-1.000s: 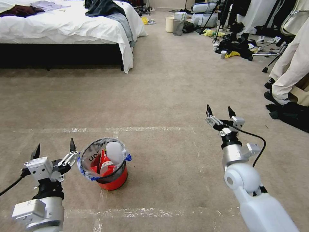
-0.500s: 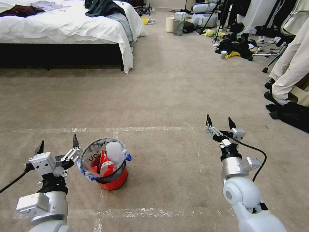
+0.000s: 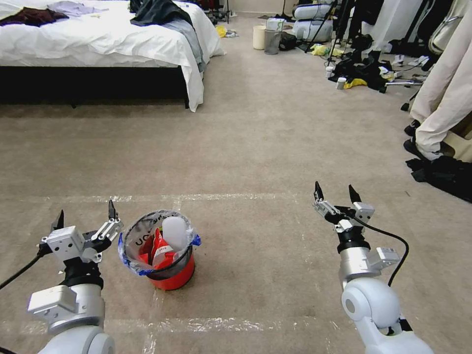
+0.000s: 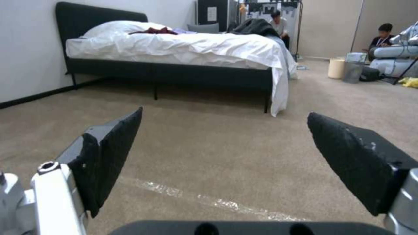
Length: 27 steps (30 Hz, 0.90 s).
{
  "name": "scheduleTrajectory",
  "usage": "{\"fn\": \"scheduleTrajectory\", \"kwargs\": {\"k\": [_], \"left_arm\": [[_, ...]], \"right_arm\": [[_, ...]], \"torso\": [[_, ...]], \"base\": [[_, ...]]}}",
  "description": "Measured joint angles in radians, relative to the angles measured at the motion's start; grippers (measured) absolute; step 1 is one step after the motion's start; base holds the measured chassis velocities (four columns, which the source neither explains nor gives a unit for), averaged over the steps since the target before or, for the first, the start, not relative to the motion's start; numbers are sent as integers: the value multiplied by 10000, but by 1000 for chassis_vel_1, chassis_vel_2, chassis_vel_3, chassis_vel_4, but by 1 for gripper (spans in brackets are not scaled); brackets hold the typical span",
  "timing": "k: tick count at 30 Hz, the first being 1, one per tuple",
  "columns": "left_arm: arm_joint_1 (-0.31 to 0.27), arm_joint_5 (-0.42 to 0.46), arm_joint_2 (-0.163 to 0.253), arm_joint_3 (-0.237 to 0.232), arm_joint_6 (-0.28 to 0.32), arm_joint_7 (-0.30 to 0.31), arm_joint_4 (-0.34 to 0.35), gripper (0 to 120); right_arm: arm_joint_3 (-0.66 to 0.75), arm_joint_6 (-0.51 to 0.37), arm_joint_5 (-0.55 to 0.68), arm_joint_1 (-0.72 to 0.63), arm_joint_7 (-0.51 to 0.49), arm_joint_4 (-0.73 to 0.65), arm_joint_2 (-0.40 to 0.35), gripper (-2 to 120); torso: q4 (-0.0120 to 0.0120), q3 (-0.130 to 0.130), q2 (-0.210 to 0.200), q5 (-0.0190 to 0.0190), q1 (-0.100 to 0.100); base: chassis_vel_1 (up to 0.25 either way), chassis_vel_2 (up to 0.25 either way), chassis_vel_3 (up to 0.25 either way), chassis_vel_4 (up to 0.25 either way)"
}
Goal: Pick up the trash bin and place the garbage on the floor into it.
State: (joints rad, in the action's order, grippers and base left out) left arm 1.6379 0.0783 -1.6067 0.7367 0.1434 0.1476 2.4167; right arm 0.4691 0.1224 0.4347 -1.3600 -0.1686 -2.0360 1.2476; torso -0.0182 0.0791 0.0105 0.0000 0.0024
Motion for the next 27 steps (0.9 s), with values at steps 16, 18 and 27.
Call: {"fn": "scheduleTrajectory", "kwargs": {"k": [16,18,27], "left_arm": [[-128,-7,-14,-23,-121,-228,-175,100],[-139,-10,-14,14,-130,-231,-176,100],[-124,-149,-15,35,-193,-256,-246,100]], "right_arm": [[111,190,-402,77,215,278,-116,100],[134,207,-592,66,283,307,-151,100],[266,333,-1286,2,460,448,-188,100]], "torso": [[-1,0,0,0,0],[0,0,0,0,0],[0,0,0,0,0]], "base": [[0,0,0,0],[0,0,0,0],[0,0,0,0]]}}
